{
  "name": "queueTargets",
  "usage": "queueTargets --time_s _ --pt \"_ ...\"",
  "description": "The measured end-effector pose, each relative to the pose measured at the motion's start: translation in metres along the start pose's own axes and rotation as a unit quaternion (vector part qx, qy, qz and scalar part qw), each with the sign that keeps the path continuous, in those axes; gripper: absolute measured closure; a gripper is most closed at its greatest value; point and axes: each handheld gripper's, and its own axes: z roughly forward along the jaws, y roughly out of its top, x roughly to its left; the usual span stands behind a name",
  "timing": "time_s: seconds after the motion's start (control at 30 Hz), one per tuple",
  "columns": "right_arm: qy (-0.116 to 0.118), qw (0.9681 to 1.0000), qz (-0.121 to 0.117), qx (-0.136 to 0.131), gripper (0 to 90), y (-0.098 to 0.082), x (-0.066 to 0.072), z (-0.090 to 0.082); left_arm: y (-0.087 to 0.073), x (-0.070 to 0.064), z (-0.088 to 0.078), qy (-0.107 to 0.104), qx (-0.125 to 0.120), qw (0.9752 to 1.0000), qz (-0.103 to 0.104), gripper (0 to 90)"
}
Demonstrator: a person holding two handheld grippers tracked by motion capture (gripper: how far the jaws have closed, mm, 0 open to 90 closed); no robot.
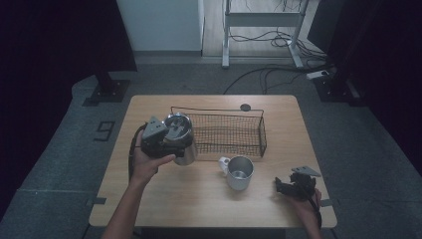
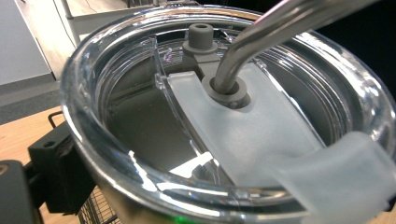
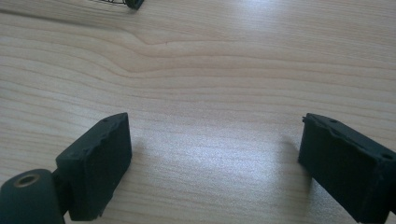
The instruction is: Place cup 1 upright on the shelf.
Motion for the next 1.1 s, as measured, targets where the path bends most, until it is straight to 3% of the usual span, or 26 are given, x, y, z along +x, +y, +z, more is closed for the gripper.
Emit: queueTargets --time_s 0.67,1.1 --pt "0.000 1.0000 -0.001 0.001 9.2 0.000 0.000 0.000 0.015 0.004 0.008 0.002 -0.002 1.0000 -0.002 3.8" --pt "0.001 1.0000 -0.001 0.001 9.8 0.001 0.000 0.000 0.018 0.016 0.018 0.003 0.000 1.0000 -0.004 3.8"
